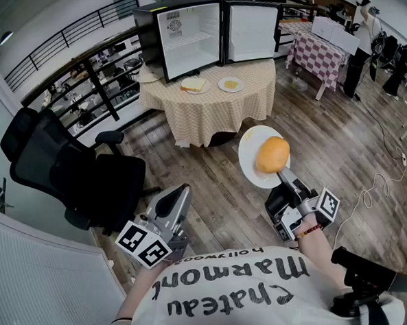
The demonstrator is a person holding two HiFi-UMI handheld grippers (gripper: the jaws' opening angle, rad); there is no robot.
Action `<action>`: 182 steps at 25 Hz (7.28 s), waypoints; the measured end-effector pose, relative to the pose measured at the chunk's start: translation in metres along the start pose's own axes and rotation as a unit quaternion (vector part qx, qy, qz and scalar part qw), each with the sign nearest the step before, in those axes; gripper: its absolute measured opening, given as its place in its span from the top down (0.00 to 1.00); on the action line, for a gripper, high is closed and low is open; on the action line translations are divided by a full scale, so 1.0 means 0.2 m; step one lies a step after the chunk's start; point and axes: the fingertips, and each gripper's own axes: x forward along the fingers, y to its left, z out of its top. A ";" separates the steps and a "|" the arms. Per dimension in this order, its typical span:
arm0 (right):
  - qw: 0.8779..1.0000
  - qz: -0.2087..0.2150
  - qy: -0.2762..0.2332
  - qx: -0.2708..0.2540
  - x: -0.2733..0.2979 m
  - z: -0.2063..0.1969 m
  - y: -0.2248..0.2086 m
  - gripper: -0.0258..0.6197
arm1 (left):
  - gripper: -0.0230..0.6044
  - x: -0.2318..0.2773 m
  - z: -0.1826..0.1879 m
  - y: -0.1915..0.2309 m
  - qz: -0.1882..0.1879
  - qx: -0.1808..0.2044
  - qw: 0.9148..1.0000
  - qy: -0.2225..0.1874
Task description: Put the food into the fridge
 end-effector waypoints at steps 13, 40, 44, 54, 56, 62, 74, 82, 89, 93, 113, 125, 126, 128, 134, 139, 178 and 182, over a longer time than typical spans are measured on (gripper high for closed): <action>1.000 0.005 -0.011 0.019 0.02 -0.16 -0.03 0.91 | 0.96 -0.18 0.01 0.08 0.007 -0.003 1.000 0.010; 0.999 -0.023 -0.019 -0.014 0.72 0.03 -0.37 0.91 | 0.96 0.32 -0.04 0.77 0.001 -0.059 0.995 0.075; 1.000 -0.022 -0.002 -0.015 0.94 0.17 -0.40 0.91 | 0.96 0.53 0.01 0.90 0.001 -0.068 0.995 0.068; 0.999 -0.019 0.021 -0.017 1.37 0.56 -0.51 0.91 | 0.96 1.07 0.05 1.21 0.010 -0.042 0.998 0.050; 0.999 -0.021 0.027 -0.018 1.43 0.63 -0.54 0.91 | 0.96 1.15 0.03 1.25 0.010 -0.046 0.998 0.049; 0.999 -0.029 0.032 -0.025 1.58 0.81 -0.62 0.91 | 0.96 1.37 -0.04 1.37 0.001 -0.057 0.996 0.065; 0.997 -0.055 0.048 -0.027 1.75 0.95 -0.75 0.91 | 0.96 1.55 -0.07 1.54 0.025 -0.059 0.996 0.056; 0.996 -0.072 0.048 -0.008 1.91 0.97 -0.84 0.91 | 0.96 1.62 -0.11 1.67 0.039 -0.061 0.994 0.083; 0.995 -0.085 0.042 -0.017 2.09 1.07 -0.94 0.91 | 0.96 1.79 -0.13 1.87 0.031 -0.068 0.994 0.082; 0.994 -0.100 0.044 -0.020 2.22 1.14 -1.02 0.91 | 0.96 1.92 -0.10 1.99 0.022 -0.071 0.994 0.079; 0.988 -0.149 0.036 -0.019 3.06 1.39 -1.34 0.91 | 0.96 2.36 0.06 2.63 -0.005 -0.039 0.994 0.104; 0.975 -0.213 0.035 -0.048 3.40 1.49 -1.59 0.91 | 0.96 2.49 0.08 2.86 -0.026 -0.002 0.993 0.113; 0.975 -0.215 0.033 -0.046 3.42 1.50 -1.62 0.91 | 0.96 2.48 0.09 2.87 -0.027 -0.005 0.994 0.110; 0.973 -0.223 0.031 -0.044 3.46 1.51 -1.67 0.91 | 0.96 2.47 0.08 2.89 -0.025 0.004 0.993 0.114; 0.961 -0.263 0.033 -0.074 3.60 1.54 -1.79 0.91 | 0.96 2.39 0.11 2.98 -0.005 0.026 0.993 0.115; 0.951 -0.289 0.032 -0.106 3.70 1.56 -1.86 0.91 | 0.96 2.30 0.09 2.98 -0.010 0.022 0.992 0.127; 0.828 -0.384 0.116 -0.392 4.06 1.61 -2.05 0.85 | 0.96 2.06 0.05 3.13 0.041 -0.004 0.992 0.122; 0.807 -0.378 0.129 -0.434 4.09 1.61 -2.05 0.82 | 0.96 2.05 0.05 3.15 0.048 -0.006 0.991 0.124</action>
